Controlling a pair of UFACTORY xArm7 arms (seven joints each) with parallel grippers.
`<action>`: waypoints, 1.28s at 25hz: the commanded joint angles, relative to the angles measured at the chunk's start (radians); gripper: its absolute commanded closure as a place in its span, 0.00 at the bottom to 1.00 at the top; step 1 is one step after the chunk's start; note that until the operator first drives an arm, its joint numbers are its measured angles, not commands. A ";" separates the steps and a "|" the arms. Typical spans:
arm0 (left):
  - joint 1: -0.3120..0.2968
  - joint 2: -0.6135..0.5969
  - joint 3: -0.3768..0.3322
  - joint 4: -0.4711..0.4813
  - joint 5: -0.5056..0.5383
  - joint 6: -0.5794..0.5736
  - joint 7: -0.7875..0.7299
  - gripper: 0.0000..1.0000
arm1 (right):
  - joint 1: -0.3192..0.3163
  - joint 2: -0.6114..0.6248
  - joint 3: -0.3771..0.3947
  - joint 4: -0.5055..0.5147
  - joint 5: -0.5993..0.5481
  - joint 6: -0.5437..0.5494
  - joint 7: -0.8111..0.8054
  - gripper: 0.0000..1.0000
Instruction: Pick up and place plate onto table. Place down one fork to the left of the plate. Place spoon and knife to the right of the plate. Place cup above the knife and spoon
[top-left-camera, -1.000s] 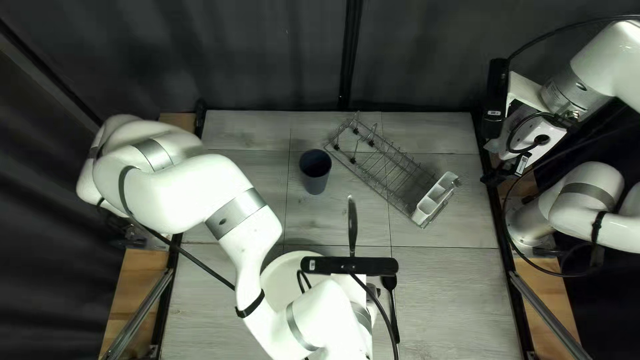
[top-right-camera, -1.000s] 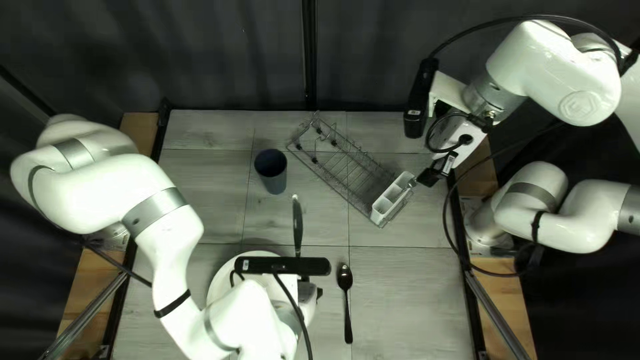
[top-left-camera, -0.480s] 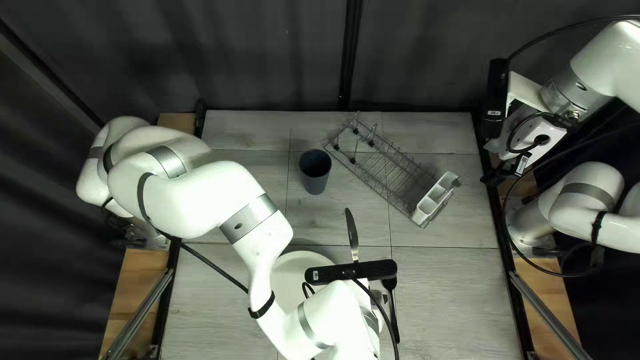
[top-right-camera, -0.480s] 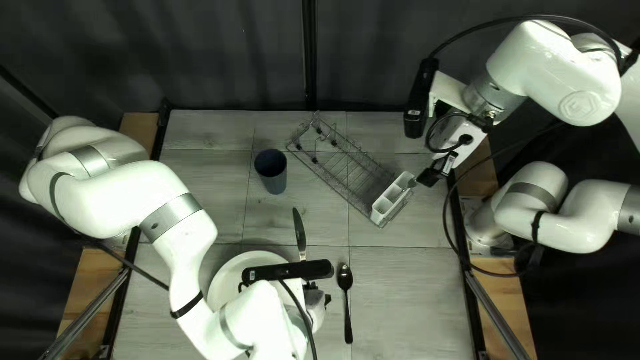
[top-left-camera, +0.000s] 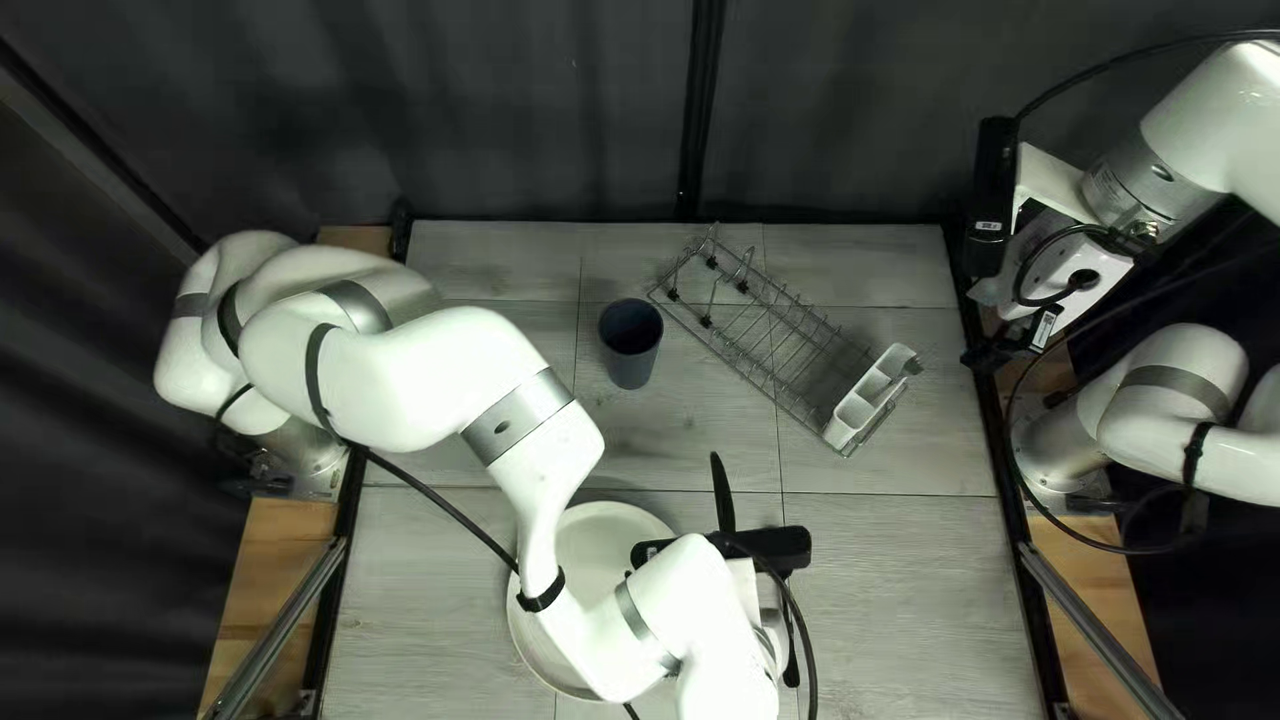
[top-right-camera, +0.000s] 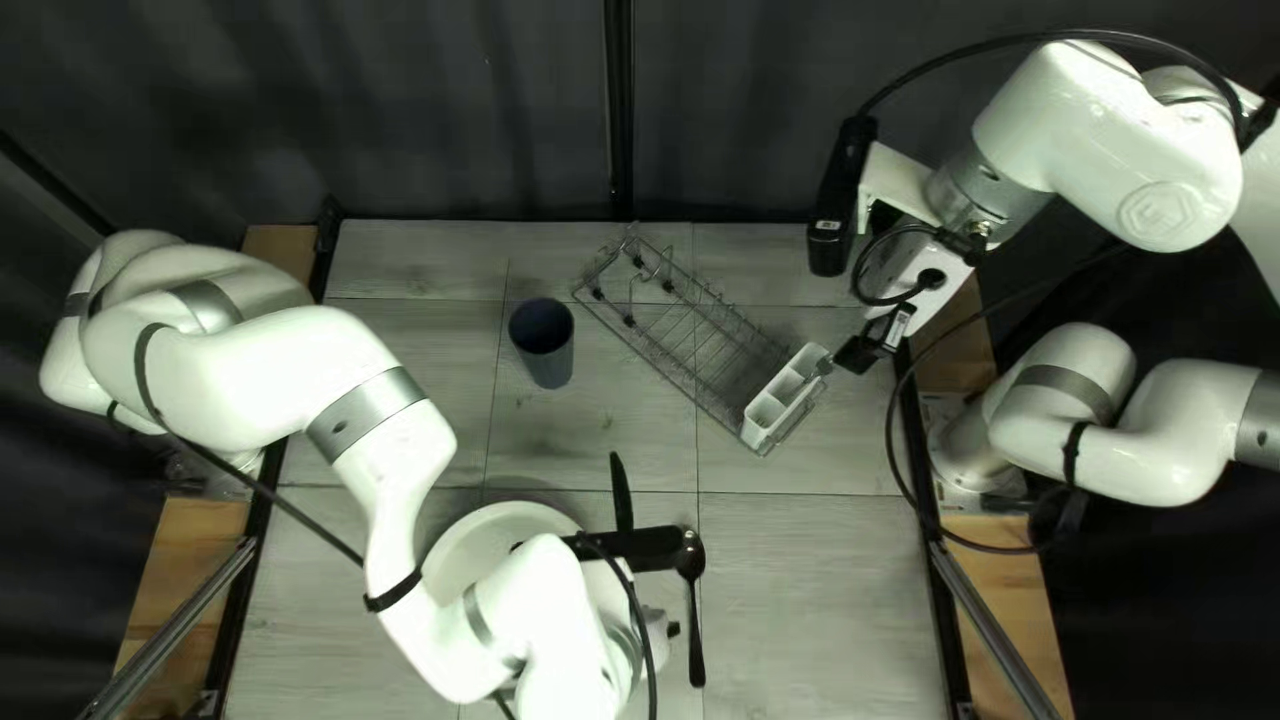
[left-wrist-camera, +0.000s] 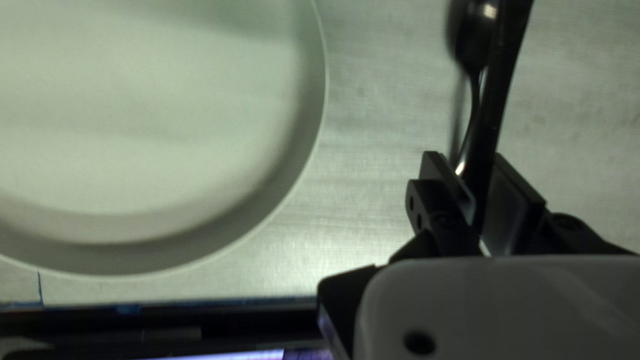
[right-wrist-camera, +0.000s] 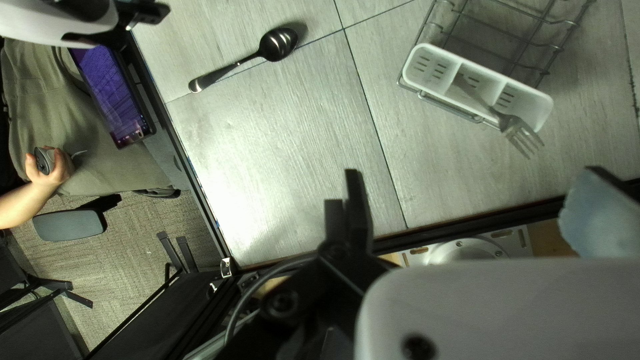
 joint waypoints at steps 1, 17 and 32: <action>0.000 0.000 0.000 0.000 0.000 -0.001 0.000 1.00 | 0.000 0.000 0.000 0.000 0.000 0.000 0.000 0.00; 0.034 0.084 -0.031 -0.035 0.036 -0.191 0.091 1.00 | 0.000 0.000 0.000 0.000 0.000 0.000 0.000 0.00; 0.111 0.105 -0.033 -0.155 0.075 -0.383 0.048 1.00 | 0.000 0.000 0.000 0.000 0.000 0.000 0.000 0.00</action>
